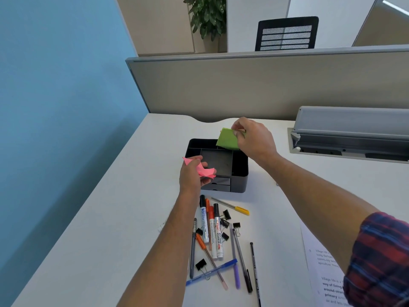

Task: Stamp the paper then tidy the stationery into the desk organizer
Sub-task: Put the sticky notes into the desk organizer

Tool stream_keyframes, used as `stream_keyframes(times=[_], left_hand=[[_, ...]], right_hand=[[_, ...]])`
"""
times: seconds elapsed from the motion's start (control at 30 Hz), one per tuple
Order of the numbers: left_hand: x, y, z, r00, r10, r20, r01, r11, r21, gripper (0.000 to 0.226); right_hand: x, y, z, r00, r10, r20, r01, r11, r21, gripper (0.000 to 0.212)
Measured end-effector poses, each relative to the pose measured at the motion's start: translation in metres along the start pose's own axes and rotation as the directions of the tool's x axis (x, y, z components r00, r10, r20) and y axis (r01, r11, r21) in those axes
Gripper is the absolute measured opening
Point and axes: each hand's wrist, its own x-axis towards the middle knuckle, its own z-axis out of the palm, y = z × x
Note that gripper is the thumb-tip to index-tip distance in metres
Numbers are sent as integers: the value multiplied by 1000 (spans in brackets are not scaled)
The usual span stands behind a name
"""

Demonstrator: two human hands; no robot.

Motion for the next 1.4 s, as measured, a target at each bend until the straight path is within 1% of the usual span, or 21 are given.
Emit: stream_keyframes(times=[0.17, 0.3, 0.4, 0.53, 0.6, 0.67, 0.8, 0.9, 0.97, 1.03, 1.1, 1.17, 1.2, 1.3, 1.4], left_hand=[[1, -1, 0, 1000, 4, 7, -4, 1000, -3, 12], [0, -2, 0, 1000, 5, 9, -5, 1000, -8, 13], [0, -1, 0, 1000, 3, 9, -3, 1000, -13, 12], [0, -1, 1, 1000, -3, -6, 3, 1000, -7, 12], [0, -1, 2, 1000, -6, -9, 6, 1000, -3, 12], [0, -1, 1, 1000, -7, -6, 7, 1000, -3, 11], [0, -1, 1, 1000, -1, 2, 1, 1000, 0, 11], [0, -2, 0, 1000, 3, 8, -3, 1000, -2, 11], [0, -2, 1, 1000, 3, 7, -3, 1000, 0, 11], [1, -2, 2, 1000, 2, -1, -2, 1000, 4, 12], [1, -2, 1, 1000, -1, -11, 1, 1000, 8, 16], [1, -3, 1, 1000, -5, -15, 5, 1000, 2, 17], [0, -3, 1, 1000, -8, -12, 8, 1000, -5, 17], [-1, -2, 2, 1000, -10, -9, 10, 1000, -14, 18], [-1, -1, 2, 1000, -13, -9, 13, 1000, -6, 17]], right_hand=[[5, 2, 1, 987, -139, -80, 122, 975, -187, 13], [9, 5, 6, 986, -165, -30, 156, 970, -189, 12], [9, 4, 11, 992, -123, -15, 119, 980, -160, 14], [6, 3, 20, 993, -64, 103, 87, 967, -241, 17], [5, 1, 24, 992, -45, 118, 71, 972, -223, 14], [5, -1, 25, 994, -48, 103, 65, 984, -164, 11], [9, -1, 21, 998, -70, -2, 70, 993, -98, 9], [13, 2, 17, 1000, -6, 4, 7, 995, -99, 13], [13, 5, 15, 999, 52, 2, -52, 996, -69, 15], [12, 7, 14, 995, 87, 47, -83, 994, -76, 15], [10, 7, 14, 982, 89, 166, -61, 984, -168, 19], [6, 6, 15, 951, 97, 294, -17, 964, -265, 28], [5, 6, 17, 938, 104, 332, -5, 958, -287, 33], [3, 7, 21, 929, 107, 355, -9, 964, -267, 41], [3, 9, 24, 943, 72, 325, 26, 958, -287, 45]])
